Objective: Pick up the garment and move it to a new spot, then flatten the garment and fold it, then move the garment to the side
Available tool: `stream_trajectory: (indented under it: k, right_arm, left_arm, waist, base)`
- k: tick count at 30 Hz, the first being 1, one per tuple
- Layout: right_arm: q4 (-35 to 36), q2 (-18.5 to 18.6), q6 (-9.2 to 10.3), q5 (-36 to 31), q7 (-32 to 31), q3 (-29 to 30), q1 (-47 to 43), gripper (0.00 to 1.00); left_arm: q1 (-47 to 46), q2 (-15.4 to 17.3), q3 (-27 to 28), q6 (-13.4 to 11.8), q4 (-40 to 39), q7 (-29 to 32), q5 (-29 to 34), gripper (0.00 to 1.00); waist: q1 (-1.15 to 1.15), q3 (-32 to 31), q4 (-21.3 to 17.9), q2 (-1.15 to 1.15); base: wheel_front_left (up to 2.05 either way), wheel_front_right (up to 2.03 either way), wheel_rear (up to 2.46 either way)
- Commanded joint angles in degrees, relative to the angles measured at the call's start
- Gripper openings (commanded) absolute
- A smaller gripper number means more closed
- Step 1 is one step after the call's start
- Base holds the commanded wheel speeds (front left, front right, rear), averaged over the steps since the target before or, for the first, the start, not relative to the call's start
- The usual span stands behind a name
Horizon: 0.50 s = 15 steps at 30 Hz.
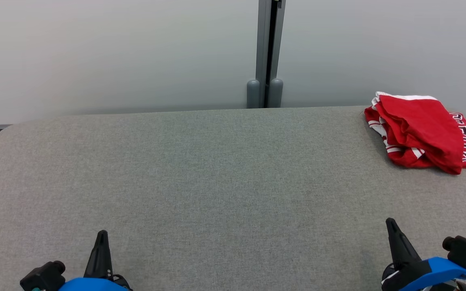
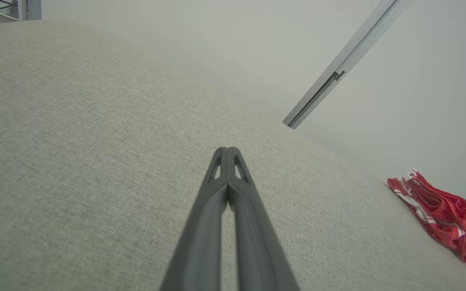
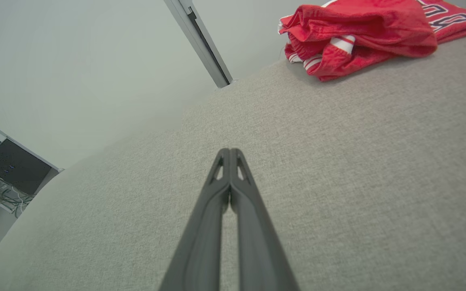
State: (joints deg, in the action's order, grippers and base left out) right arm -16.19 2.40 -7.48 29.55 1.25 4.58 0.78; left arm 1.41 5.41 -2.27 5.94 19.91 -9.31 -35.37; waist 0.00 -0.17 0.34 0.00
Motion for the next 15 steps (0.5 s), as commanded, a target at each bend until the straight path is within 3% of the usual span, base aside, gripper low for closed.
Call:
stream_trajectory:
  k: [1,15]
  right_arm:
    - [1.02,0.24,0.0,2.29,-0.26,0.26,1.51,0.0]
    - [1.34,0.32,-0.01,14.39,-1.75,0.61,2.43,0.0]
  left_arm:
    - [-1.98,0.17,0.7,0.17,-1.16,0.42,-2.0,0.0]
    - [-3.21,-0.37,2.34,0.49,-2.17,3.49,-12.97,0.0]
  waist:
    - [0.0,0.0,0.0,0.0]
    - [0.0,0.05,-0.05,0.0]
  base:
    - [0.0,0.0,0.0]
    - [0.0,0.0,0.0]
